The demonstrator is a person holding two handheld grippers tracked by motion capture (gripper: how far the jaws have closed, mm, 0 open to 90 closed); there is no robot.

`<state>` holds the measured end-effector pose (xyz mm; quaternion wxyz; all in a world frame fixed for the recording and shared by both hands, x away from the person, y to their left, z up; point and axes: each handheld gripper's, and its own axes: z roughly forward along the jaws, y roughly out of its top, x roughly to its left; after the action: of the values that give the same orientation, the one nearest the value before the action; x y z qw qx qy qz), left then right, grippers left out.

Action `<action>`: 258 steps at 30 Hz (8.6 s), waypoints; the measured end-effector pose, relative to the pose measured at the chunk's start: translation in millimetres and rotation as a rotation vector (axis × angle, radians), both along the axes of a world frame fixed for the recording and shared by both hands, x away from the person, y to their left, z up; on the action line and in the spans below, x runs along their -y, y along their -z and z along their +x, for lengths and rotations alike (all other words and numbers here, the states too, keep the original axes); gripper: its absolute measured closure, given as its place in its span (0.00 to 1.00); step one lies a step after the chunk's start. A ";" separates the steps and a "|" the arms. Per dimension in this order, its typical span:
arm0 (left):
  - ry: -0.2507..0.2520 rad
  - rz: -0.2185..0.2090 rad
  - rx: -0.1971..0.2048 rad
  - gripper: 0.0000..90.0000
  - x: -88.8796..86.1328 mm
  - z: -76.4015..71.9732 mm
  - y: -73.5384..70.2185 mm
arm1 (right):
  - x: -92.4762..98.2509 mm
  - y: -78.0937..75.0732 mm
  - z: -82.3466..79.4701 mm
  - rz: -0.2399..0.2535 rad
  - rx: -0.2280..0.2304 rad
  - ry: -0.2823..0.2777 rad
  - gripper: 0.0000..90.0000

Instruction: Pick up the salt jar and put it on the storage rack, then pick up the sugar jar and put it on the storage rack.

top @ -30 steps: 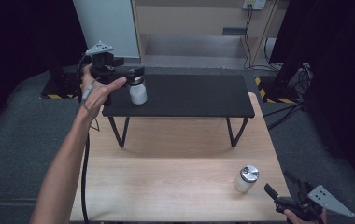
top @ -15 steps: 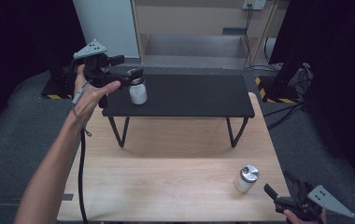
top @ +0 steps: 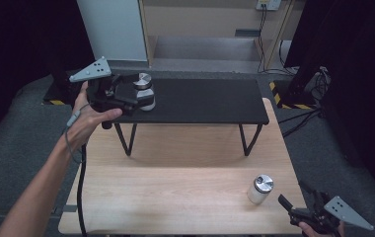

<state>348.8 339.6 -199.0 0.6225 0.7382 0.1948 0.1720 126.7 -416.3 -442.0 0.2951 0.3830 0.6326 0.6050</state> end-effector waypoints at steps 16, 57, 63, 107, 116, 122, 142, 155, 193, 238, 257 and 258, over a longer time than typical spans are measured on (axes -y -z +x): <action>0.054 0.008 0.031 0.02 -5.8 -27.2 31.3 | -1.2 -0.6 0.0 -0.004 0.003 -0.002 0.07; -0.120 -0.090 0.041 0.04 4.4 -101.6 196.0 | -1.8 -1.0 0.0 -0.006 0.007 -0.005 0.07; -0.176 -0.064 0.040 0.04 3.3 -112.2 210.5 | -2.8 -1.4 0.2 -0.008 0.005 -0.009 0.07; -0.230 -0.122 0.032 0.03 -12.2 -133.6 237.2 | -6.8 11.2 1.1 0.042 0.070 -0.018 0.02; -0.228 -0.129 0.034 0.03 -12.0 -134.5 237.5 | -6.4 12.9 0.8 0.060 0.076 -0.009 0.01; -0.235 -0.144 0.026 0.03 -12.8 -135.1 238.7 | -6.9 12.2 1.4 0.053 0.083 -0.016 0.01; -0.252 -0.147 0.035 0.03 -14.2 -137.4 238.6 | -5.5 3.4 3.5 0.060 0.077 -0.039 0.01; -0.253 -0.169 0.030 0.03 -19.2 -137.0 240.0 | 2.2 -30.7 15.7 0.070 0.009 -0.115 0.01; -0.250 -0.168 0.025 0.03 -19.1 -137.4 240.3 | -8.4 -99.6 72.5 -0.176 -0.242 -0.230 0.02; -0.241 -0.155 0.019 0.03 -17.5 -136.7 240.0 | -39.7 -44.9 103.0 -0.343 -0.309 -0.202 0.36; -0.241 -0.151 0.015 0.03 -17.1 -135.9 240.3 | -43.7 -48.3 98.4 -0.367 -0.285 -0.200 0.39; -0.241 -0.151 0.015 0.03 -17.1 -135.9 240.4 | -43.5 -50.3 99.0 -0.366 -0.287 -0.204 0.39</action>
<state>212.9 356.7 -439.4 0.6527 0.6592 0.2897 0.2356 225.7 -372.8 -391.8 0.2041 0.3394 0.8024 0.4463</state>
